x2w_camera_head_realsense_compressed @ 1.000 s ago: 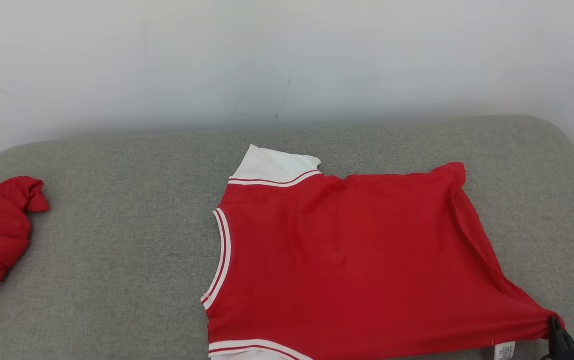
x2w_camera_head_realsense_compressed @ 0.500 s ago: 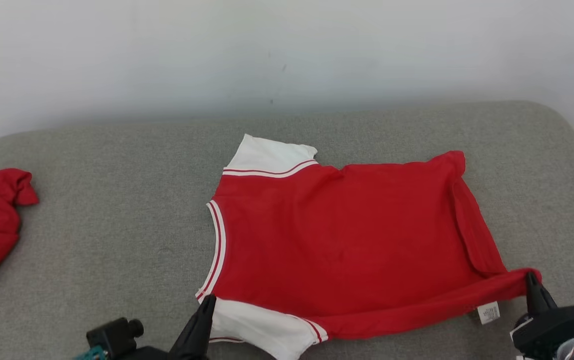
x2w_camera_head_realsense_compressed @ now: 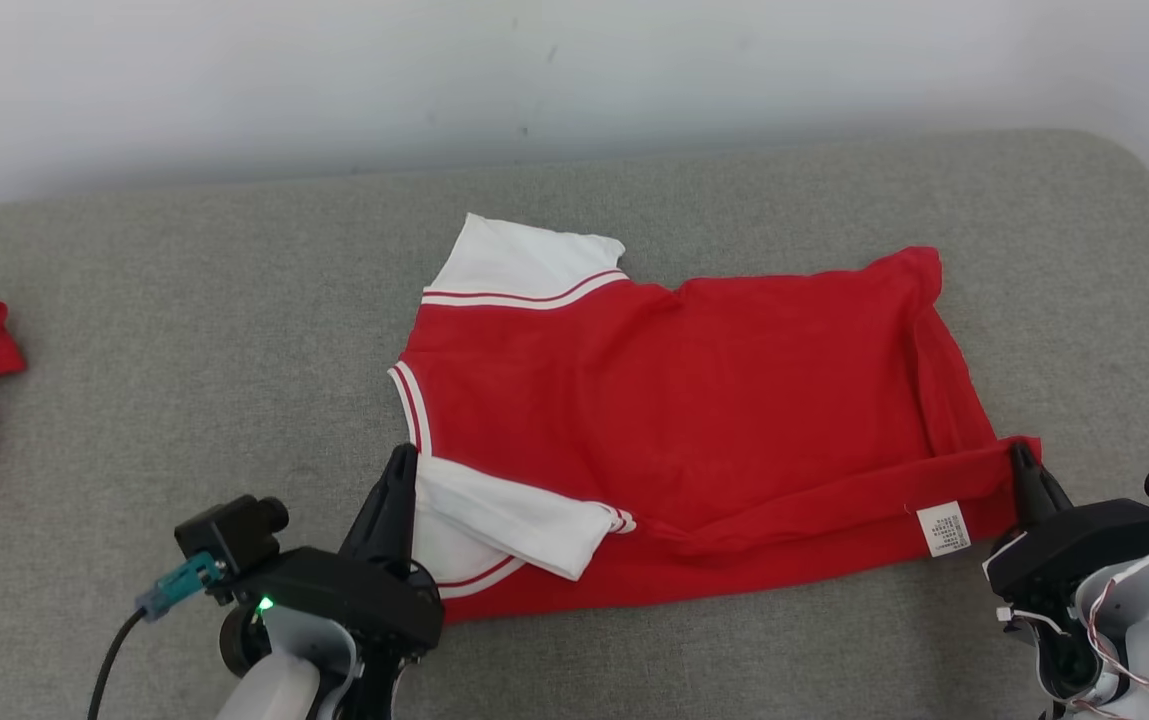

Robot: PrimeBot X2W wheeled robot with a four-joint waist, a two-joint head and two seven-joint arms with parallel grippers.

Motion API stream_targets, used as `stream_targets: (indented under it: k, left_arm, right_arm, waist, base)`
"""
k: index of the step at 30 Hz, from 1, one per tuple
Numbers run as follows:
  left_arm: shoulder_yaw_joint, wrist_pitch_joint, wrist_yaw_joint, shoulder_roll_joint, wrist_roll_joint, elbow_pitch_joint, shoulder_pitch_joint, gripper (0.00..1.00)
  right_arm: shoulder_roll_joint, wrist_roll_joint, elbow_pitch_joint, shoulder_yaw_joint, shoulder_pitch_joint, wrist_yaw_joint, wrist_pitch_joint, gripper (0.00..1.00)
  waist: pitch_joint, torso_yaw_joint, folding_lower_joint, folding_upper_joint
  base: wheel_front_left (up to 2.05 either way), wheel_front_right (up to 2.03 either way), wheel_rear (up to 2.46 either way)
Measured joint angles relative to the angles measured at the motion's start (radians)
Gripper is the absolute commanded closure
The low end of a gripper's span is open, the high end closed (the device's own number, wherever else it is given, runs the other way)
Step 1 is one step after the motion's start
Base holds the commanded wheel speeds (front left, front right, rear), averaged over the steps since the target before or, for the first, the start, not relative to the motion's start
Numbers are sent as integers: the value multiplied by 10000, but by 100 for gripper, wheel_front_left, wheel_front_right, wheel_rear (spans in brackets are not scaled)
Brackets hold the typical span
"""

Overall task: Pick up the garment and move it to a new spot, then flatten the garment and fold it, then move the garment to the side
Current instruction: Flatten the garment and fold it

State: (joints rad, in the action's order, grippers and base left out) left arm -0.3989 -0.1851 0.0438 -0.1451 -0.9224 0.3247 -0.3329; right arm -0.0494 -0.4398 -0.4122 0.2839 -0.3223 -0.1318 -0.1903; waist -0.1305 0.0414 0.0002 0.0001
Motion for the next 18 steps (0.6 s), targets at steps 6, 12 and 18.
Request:
stream_targets:
  k: [6,12,18]
  left_arm:
    - [174,-345,-82,176,92,694,-637,100]
    - [219,-508,-263,267,178,1147,-901,100]
    - [136,-593,-353,314,345,1574,-1082,61]
  right_arm:
    - [2,247,-516,105,-354,0,109,100]
    - [0,464,-886,328,-548,0,339,100]
    - [0,462,-1221,439,-792,0,788,0]
  waist:
    - [-323,-17,0,0]
    - [-500,-49,0,0]
    - [-559,-2,0,0]
  base:
    - [0,0,0]
    - [0,0,0]
    - [0,0,0]
